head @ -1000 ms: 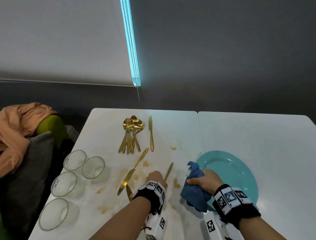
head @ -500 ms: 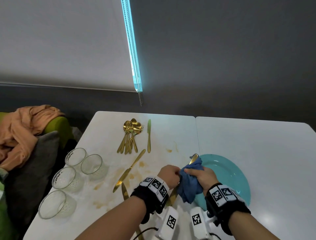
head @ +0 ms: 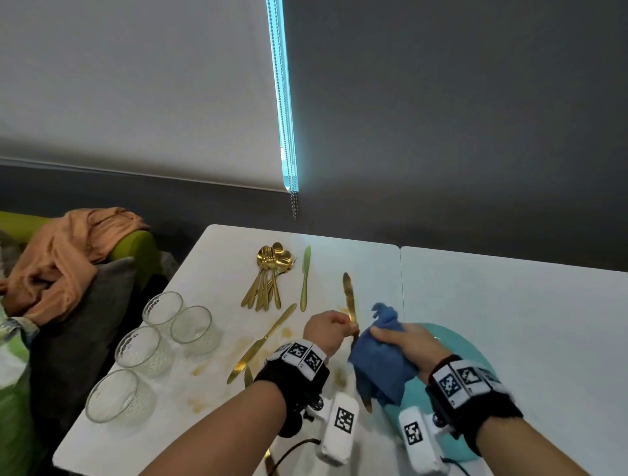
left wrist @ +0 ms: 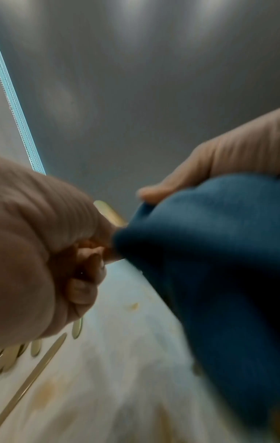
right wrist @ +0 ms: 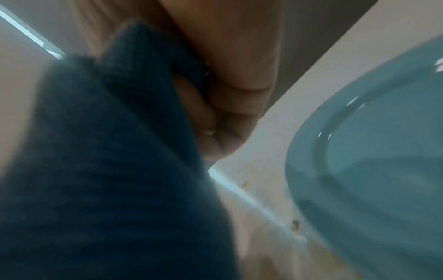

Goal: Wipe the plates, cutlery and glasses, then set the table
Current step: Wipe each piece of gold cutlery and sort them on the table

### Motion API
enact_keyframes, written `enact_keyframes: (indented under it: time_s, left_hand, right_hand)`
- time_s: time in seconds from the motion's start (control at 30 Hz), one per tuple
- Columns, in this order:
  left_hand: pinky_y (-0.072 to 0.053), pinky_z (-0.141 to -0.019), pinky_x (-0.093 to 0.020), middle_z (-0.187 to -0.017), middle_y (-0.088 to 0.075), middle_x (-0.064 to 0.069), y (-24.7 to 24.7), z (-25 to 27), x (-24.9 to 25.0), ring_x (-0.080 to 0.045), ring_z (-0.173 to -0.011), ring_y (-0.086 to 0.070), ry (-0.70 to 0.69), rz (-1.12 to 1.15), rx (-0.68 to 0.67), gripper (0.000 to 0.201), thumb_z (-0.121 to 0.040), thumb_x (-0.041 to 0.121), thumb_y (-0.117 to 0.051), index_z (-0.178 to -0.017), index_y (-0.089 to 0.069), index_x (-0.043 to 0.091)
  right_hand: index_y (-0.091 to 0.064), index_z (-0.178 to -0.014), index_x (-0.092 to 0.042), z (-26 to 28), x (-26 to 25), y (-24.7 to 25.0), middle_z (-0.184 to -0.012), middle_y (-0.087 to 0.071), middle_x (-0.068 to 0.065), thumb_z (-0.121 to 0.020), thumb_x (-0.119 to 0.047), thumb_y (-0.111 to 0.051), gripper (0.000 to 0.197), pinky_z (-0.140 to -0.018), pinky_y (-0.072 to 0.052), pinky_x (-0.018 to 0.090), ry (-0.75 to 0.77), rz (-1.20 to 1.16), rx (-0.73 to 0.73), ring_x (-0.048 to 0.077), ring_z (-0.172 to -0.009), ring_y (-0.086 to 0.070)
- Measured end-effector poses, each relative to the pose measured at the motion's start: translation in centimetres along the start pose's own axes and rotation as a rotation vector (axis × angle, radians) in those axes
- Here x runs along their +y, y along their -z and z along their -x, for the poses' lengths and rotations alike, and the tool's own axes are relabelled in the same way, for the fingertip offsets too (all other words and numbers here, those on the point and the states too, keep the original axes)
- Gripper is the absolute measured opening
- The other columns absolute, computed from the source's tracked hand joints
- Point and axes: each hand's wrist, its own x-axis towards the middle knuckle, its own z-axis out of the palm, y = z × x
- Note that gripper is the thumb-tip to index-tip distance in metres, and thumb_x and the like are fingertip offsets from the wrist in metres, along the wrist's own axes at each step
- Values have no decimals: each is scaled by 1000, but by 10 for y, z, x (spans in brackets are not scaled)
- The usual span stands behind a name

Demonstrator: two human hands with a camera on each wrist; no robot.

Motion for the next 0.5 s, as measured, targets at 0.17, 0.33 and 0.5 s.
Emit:
enact_keyframes:
  time_s: [0.17, 0.33, 0.5]
  left_hand:
    - [-46, -83, -28, -70, -59, 4, -7, 0, 6, -14, -79, -56, 12, 81, -19, 27, -81, 3, -66, -62, -58, 21]
    - [-37, -58, -18, -74, -62, 1, 12, -13, 19, -10, -66, -52, 64, 219, 65, 20, -85, 7, -65, -69, -58, 18]
    - [-39, -65, -20, -79, -61, 2, 27, -18, 22, -15, -76, -53, 83, 204, 38, 3, -86, 11, -64, -86, -61, 13]
  right_hand:
    - [-66, -73, -14, -11, 10, -28, -79, -68, 6, -71, -22, -78, 15, -64, -48, 24, 55, 357, 65, 19, -75, -62]
    - [-66, -71, -18, -7, 19, -29, -82, -68, 5, -68, -25, -78, 14, -72, -49, 26, 47, 557, -25, 19, -81, -62]
    - [-64, -64, -21, -12, 11, -26, -72, -66, -1, -68, -20, -78, 15, -66, -46, 20, 71, 641, -57, 15, -74, -60]
